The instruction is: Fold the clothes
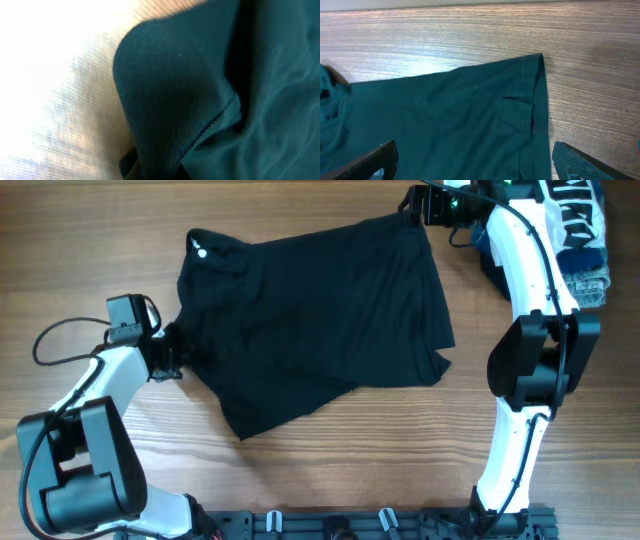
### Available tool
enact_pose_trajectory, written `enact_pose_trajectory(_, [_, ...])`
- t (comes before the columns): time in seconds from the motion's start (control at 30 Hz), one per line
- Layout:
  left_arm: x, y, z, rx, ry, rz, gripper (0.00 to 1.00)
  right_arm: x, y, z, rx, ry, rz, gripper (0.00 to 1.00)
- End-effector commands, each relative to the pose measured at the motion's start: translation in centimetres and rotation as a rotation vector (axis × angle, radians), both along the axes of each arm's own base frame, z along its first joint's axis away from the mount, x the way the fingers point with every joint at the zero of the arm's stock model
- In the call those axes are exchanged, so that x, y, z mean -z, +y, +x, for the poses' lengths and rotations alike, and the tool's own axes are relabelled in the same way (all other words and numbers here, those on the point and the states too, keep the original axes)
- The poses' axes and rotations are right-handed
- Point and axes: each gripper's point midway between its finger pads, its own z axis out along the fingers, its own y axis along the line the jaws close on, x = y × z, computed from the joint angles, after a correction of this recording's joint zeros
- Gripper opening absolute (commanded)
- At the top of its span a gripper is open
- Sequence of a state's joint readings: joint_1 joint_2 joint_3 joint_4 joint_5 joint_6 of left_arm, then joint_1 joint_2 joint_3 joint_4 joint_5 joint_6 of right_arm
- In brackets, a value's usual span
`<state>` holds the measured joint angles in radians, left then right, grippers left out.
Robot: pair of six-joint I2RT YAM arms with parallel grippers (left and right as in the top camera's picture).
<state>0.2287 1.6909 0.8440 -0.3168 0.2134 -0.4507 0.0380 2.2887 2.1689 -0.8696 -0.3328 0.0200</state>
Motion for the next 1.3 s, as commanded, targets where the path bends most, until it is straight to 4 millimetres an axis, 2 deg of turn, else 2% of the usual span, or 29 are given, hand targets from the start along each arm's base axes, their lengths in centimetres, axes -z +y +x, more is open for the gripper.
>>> enact_pose_trajectory(0.0, [-0.8,3.2,1.5,-0.046,-0.056,0.112,0.04,-0.7,0.5,0.0,-0.028,-0.018,0.003,0.99])
enact_pose_trajectory(0.13, [-5.2,6.7,6.0,-0.002,-0.254,0.235,0.04,-0.7,0.5,0.0,-0.026,-0.016,0.005,0.99])
enact_pose_trajectory(0.2, [-7.6,7.7,8.3,0.014,-0.384,0.301,0.04,-0.7,0.5,0.1,-0.026,-0.021,0.005,0.99])
enact_pose_trajectory(0.3, [-9.7,8.2,10.0,0.009,-0.492,0.343,0.04,-0.7,0.5,0.0,-0.026,-0.02,0.005,0.99])
enact_pose_trajectory(0.33, [-10.1,8.2,10.3,0.01,-0.509,0.344,0.25,-0.7,0.5,0.0,-0.026,-0.02,0.005,0.99])
enact_pose_trajectory(0.37, [-10.1,8.1,10.3,0.015,-0.513,0.34,0.88,-0.7,0.5,0.0,-0.026,-0.02,0.005,0.99])
enact_pose_trajectory(0.4, [-10.0,7.9,10.3,0.019,-0.507,0.334,1.0,-0.7,0.5,0.0,-0.026,-0.02,0.005,0.99])
enact_pose_trajectory(0.53, [-9.0,6.3,8.9,0.063,-0.444,0.257,1.0,-0.5,0.7,-0.4,-0.028,0.001,0.02,0.99])
enact_pose_trajectory(0.63, [-10.0,4.2,7.0,0.092,-0.407,0.147,1.0,-0.2,0.7,-1.0,-0.03,0.031,0.023,1.0])
enact_pose_trajectory(0.73, [-12.2,0.8,3.2,0.124,-0.351,0.004,1.0,0.1,0.7,-1.5,-0.03,0.058,0.023,1.0])
enact_pose_trajectory(0.83, [-13.2,-1.6,-1.8,0.201,-0.242,0.007,1.0,0.1,0.7,-1.6,-0.029,0.06,0.023,1.0])
enact_pose_trajectory(0.87, [-13.2,-1.9,-2.8,0.212,-0.209,0.016,1.0,0.1,0.7,-1.5,-0.029,0.06,0.023,1.0])
enact_pose_trajectory(0.9, [-12.8,-2.0,-4.5,0.207,-0.144,0.046,1.0,0.1,0.7,-1.5,-0.028,0.057,0.023,1.0])
enact_pose_trajectory(1.0, [-11.0,-1.7,-7.7,0.211,0.029,0.157,0.96,-0.1,0.7,-1.2,-0.015,0.049,0.032,1.0])
enact_pose_trajectory(1.1, [-8.6,-1.1,-9.2,0.236,0.175,0.262,0.89,-0.2,0.7,-1.0,-0.015,0.037,0.032,1.0])
enact_pose_trajectory(1.17, [-7.6,-0.5,-9.3,0.233,0.221,0.298,0.88,-0.2,0.7,-1.0,-0.015,0.038,0.032,1.0])
enact_pose_trajectory(1.27, [-5.8,-0.4,-8.2,0.234,0.246,0.293,0.84,-0.2,0.7,-1.0,-0.017,0.037,0.03,1.0])
